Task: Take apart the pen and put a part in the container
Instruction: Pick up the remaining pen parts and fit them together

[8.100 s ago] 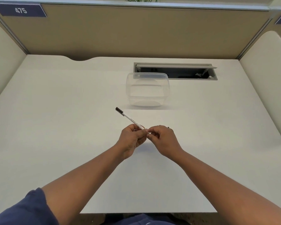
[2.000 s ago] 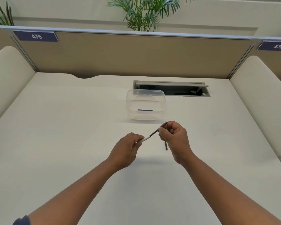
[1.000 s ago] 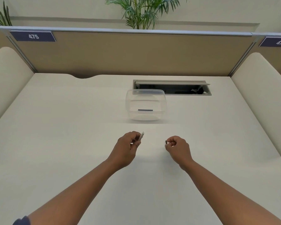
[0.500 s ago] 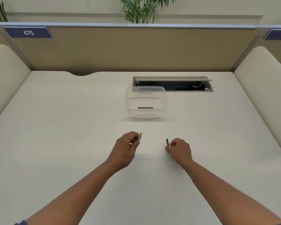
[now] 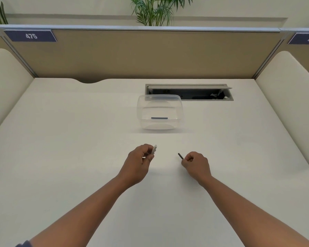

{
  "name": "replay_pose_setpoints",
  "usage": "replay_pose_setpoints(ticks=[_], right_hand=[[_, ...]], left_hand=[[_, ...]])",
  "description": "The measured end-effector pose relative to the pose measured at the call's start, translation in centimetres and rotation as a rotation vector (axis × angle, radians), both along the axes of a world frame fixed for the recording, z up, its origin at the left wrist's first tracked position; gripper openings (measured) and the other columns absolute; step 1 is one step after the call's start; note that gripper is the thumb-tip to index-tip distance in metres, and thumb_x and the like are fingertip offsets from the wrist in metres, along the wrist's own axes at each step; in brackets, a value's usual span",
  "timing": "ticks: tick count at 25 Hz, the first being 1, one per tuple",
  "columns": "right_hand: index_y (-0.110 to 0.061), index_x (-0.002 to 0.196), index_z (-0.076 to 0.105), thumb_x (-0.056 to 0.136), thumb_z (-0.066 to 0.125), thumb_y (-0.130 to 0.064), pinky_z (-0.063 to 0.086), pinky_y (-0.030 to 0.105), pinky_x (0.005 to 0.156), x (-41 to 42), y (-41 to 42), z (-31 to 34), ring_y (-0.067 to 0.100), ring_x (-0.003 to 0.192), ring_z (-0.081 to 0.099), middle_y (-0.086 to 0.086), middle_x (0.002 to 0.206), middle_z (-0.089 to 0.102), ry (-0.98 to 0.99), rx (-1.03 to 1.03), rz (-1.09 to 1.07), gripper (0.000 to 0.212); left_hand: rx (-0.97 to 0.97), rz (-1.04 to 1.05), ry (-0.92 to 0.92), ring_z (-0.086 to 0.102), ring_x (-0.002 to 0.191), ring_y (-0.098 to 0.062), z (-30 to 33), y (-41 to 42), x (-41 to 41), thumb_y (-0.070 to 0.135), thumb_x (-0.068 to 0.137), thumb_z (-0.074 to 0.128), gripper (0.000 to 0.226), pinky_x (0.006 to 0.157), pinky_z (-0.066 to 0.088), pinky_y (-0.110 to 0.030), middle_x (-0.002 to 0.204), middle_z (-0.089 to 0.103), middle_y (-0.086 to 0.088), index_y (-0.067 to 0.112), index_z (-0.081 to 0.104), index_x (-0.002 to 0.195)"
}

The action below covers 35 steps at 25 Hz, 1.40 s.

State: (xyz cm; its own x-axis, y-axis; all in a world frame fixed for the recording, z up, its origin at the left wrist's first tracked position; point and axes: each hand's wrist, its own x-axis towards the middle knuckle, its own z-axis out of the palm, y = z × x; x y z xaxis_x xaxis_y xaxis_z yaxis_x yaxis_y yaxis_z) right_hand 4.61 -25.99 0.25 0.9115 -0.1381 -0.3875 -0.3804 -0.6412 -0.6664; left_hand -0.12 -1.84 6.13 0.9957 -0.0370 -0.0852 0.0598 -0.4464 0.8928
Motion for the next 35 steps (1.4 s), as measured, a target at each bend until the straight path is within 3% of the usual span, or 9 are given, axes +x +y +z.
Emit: replay_pose_setpoints(ticks=[5, 8, 11, 13, 21, 26, 31, 35], right_hand=[[-0.023, 0.072, 0.065, 0.075, 0.071, -0.019, 0.04, 0.016, 0.045, -0.2, 1.2, 3.9, 0.002, 0.052, 0.05, -0.012, 0.064, 0.06, -0.136, 0.188, 0.021, 0.008], [-0.027, 0.077, 0.07, 0.079, 0.073, -0.018, 0.043, 0.012, 0.05, -0.3, 1.9, 6.8, 0.002, 0.053, 0.051, -0.014, 0.067, 0.063, -0.2, 0.334, 0.059, 0.01], [-0.029, 0.083, 0.074, 0.084, 0.072, -0.018, 0.044, 0.013, 0.054, -0.6, 2.4, 9.3, 0.004, 0.058, 0.052, -0.015, 0.066, 0.065, -0.267, 0.447, 0.102, 0.01], [-0.029, 0.084, 0.075, 0.085, 0.071, -0.018, 0.044, 0.013, 0.054, -1.0, 2.6, 10.4, 0.003, 0.058, 0.053, -0.017, 0.064, 0.065, -0.304, 0.475, 0.135, 0.012], [-0.028, 0.084, 0.076, 0.089, 0.072, -0.012, 0.043, 0.01, 0.058, -1.7, 3.0, 11.0, 0.0, 0.059, 0.056, -0.024, 0.072, 0.068, -0.346, 0.333, 0.279, 0.017], [-0.024, 0.093, 0.078, 0.091, 0.07, -0.009, 0.042, 0.009, 0.063, -1.8, 2.9, 10.8, -0.001, 0.067, 0.058, -0.015, 0.084, 0.068, -0.436, 0.195, 0.362, 0.016], [-0.011, 0.103, 0.078, 0.095, 0.065, -0.004, 0.044, 0.025, 0.07, -1.6, 2.5, 10.6, 0.014, 0.077, 0.054, -0.002, 0.09, 0.065, -0.594, -0.039, 0.567, 0.017], [-0.014, 0.1, 0.077, 0.096, 0.065, -0.007, 0.039, 0.017, 0.068, -2.3, 2.8, 9.8, 0.005, 0.074, 0.053, -0.007, 0.083, 0.062, -0.525, 0.027, 0.561, 0.014]], left_hand=[[0.007, -0.009, -0.002, 0.053, 0.061, 0.0, 0.0, -0.2, 0.0, 0.012, 0.1, 0.055, 0.024, 0.061, 0.042, -0.009, 0.092, 0.065, 0.012, 0.035, 0.061, 0.095], [0.016, -0.015, -0.027, 0.056, 0.069, -0.004, -0.1, -0.2, 0.0, 0.014, 0.1, 0.054, 0.024, 0.063, 0.044, -0.012, 0.094, 0.064, 0.015, 0.036, 0.061, 0.096], [0.032, -0.015, -0.04, 0.06, 0.089, -0.013, -0.5, -0.3, 0.1, 0.018, 0.101, 0.054, 0.019, 0.076, 0.05, -0.024, 0.099, 0.066, 0.013, 0.036, 0.062, 0.1], [0.042, -0.018, -0.034, 0.061, 0.093, -0.015, -0.6, -0.2, 0.1, 0.023, 0.102, 0.053, 0.017, 0.081, 0.052, -0.032, 0.103, 0.067, 0.013, 0.038, 0.062, 0.103], [0.07, -0.052, -0.093, 0.059, 0.094, -0.014, -0.5, 0.0, 0.1, 0.023, 0.102, 0.053, 0.022, 0.082, 0.053, -0.036, 0.101, 0.065, 0.012, 0.042, 0.062, 0.107], [0.111, -0.067, -0.152, 0.058, 0.094, -0.011, -0.3, 0.1, -0.1, 0.016, 0.102, 0.054, 0.024, 0.081, 0.05, -0.031, 0.098, 0.064, 0.015, 0.038, 0.064, 0.108], [0.229, -0.112, -0.194, 0.055, 0.091, -0.013, -0.2, 0.5, -0.3, 0.013, 0.101, 0.053, 0.027, 0.077, 0.049, -0.034, 0.095, 0.057, 0.016, 0.028, 0.067, 0.118], [0.247, -0.163, -0.172, 0.055, 0.087, -0.009, 0.2, 0.2, -0.8, 0.019, 0.102, 0.051, 0.027, 0.074, 0.053, -0.041, 0.098, 0.054, 0.017, 0.034, 0.064, 0.121]])
